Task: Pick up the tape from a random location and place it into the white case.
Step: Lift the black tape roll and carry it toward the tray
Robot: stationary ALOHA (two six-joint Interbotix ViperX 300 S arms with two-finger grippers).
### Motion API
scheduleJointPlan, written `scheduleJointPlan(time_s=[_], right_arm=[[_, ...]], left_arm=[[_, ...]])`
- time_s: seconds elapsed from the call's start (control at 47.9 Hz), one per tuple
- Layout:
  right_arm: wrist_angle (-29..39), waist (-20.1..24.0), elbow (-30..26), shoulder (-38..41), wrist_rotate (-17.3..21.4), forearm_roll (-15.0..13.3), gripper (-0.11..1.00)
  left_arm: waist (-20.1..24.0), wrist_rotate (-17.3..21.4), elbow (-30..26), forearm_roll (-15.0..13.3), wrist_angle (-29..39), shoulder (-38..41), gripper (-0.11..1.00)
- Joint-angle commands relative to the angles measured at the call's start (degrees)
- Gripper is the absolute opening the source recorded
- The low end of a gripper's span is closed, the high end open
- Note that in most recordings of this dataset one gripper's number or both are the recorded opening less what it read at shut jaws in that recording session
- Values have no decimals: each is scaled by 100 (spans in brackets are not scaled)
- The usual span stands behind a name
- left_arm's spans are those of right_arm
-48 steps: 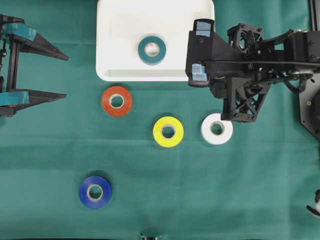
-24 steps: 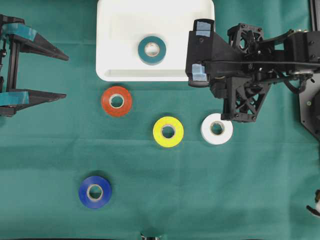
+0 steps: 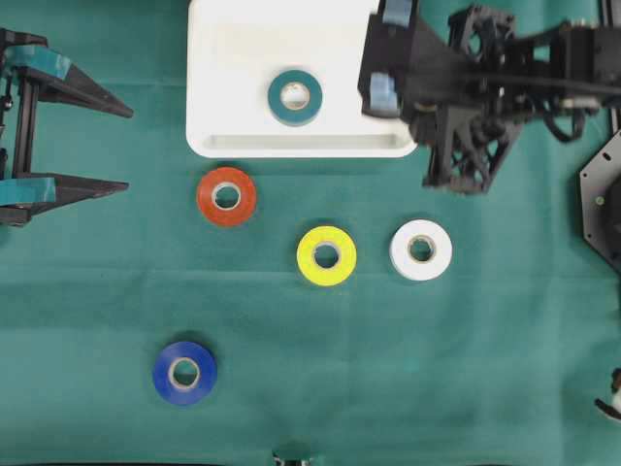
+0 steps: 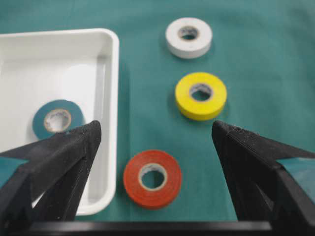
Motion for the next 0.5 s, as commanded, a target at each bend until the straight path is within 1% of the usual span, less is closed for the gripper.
scheduleJointPlan(time_s=[0.0, 0.293, 0.481], right_arm=[[-18, -211, -105, -123, -79, -26, 26], [-35, -1107, -35, -123, -334, -26, 26], [-35, -1450, 18, -123, -492, -26, 26]], left_arm=[[-9, 0, -176, -9, -26, 0, 99], [-9, 0, -167, -9, -18, 0, 99], [-9, 0, -176, -9, 26, 0, 99]])
